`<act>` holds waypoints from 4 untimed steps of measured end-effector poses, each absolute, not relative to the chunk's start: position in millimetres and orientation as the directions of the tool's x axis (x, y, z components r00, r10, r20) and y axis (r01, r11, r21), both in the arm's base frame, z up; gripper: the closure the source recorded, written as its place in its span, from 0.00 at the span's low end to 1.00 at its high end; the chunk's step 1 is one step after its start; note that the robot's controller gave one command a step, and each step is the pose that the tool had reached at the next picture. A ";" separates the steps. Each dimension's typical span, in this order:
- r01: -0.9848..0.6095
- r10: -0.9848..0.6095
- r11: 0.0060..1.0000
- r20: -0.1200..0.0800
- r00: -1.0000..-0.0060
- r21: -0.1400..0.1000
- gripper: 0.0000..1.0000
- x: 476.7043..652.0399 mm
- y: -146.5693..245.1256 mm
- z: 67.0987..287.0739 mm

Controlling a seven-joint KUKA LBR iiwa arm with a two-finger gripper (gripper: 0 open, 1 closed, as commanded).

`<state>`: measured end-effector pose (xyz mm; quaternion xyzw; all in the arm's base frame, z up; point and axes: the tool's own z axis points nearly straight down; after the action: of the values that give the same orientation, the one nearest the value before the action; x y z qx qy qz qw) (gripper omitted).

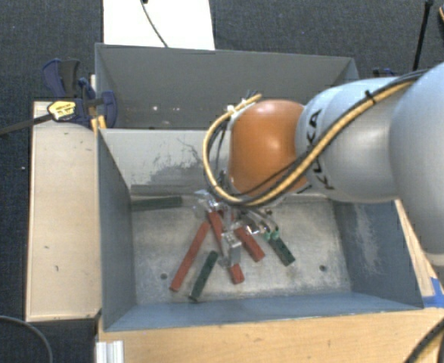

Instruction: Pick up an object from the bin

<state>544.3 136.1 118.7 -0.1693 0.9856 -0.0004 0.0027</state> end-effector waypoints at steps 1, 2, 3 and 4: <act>-0.622 -0.622 0.783 -0.005 -0.783 -0.001 0.00 572.6 144.1 75.5; -0.636 -0.636 0.772 -0.007 -0.772 -0.001 1.00 530.8 163.2 71.3; -0.636 -0.636 0.772 -0.007 -0.772 -0.001 1.00 530.8 163.0 71.3; -0.635 -0.635 0.772 -0.004 -0.772 0.000 1.00 530.3 162.8 73.5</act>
Offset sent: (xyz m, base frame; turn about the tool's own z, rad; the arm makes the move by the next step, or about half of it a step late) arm -0.0150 0.0261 -0.0487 -0.3511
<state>530.3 162.8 73.5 -0.3373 0.9414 0.0008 0.0021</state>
